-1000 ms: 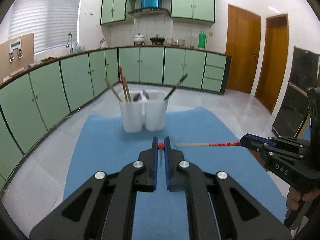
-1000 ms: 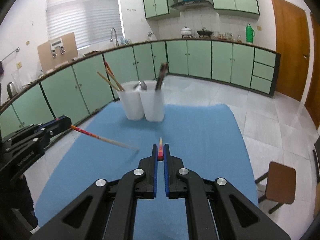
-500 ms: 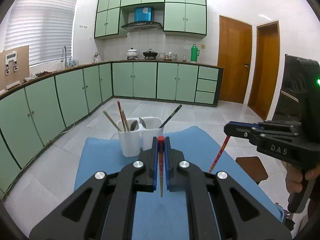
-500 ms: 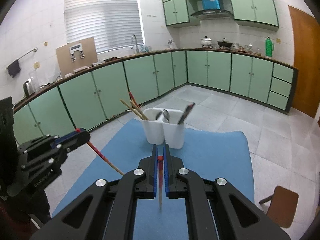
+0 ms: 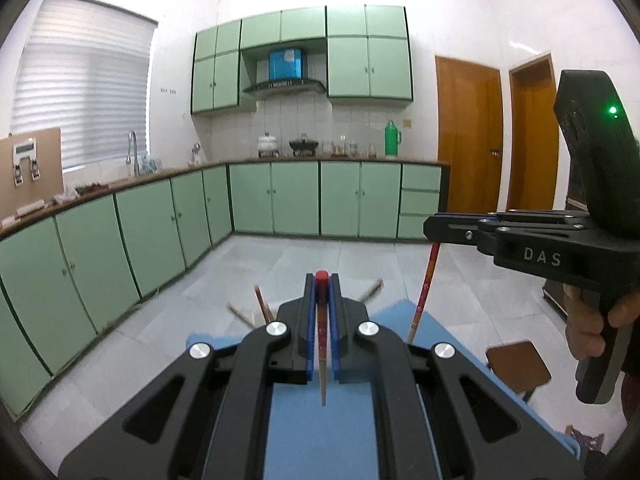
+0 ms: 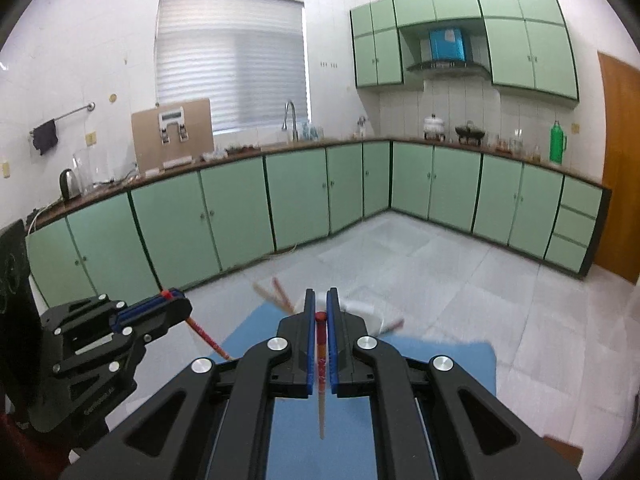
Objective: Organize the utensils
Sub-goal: 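Lift both chopsticks and insert them upright into the white holder, then open both tools and withdraw them from the holder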
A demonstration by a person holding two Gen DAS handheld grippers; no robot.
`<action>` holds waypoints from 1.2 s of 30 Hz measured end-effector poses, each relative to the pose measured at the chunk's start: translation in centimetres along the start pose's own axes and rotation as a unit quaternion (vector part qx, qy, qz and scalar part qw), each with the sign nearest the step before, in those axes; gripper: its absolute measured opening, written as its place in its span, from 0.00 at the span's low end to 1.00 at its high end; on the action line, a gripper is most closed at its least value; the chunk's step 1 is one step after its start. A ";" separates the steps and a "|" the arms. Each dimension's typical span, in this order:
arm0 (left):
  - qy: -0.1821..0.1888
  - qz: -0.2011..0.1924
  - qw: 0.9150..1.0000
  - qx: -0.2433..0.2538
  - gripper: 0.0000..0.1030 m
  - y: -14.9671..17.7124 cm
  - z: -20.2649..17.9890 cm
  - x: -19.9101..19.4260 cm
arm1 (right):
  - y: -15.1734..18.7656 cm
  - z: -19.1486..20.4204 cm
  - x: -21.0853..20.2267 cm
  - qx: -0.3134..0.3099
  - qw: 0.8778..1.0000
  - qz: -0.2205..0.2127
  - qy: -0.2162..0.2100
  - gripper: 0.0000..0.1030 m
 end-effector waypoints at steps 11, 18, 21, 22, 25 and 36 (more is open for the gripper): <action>-0.014 -0.053 0.999 0.002 0.05 -7.6 1.3 5.8 | -7.4 -2.7 4.7 0.011 0.999 -0.044 0.021 0.05; -0.028 -0.035 0.999 0.011 0.05 -7.3 2.9 11.5 | -8.6 -4.5 8.6 0.012 0.998 -0.045 0.034 0.05; -0.030 -0.024 0.999 0.008 0.05 -6.5 3.5 13.5 | -8.1 -5.2 10.5 0.019 0.998 -0.041 0.034 0.05; -0.031 -0.016 0.999 0.006 0.05 -6.0 3.8 14.5 | -7.7 -5.4 10.9 0.020 0.998 -0.039 0.034 0.05; -0.029 -0.002 1.000 0.004 0.05 -4.9 4.6 16.4 | -6.9 -5.8 12.7 0.022 0.999 -0.028 0.035 0.05; -0.027 0.041 0.999 0.000 0.05 -1.0 6.1 20.5 | -2.6 -6.0 16.4 0.023 0.999 0.014 0.030 0.05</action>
Point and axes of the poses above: each gripper's, at about its wrist camera, not at the fingertips, and x roughly the way its jaws point, z to its left, y to its underside, the point moved 8 cm from there along x, roughly the way its jaws point
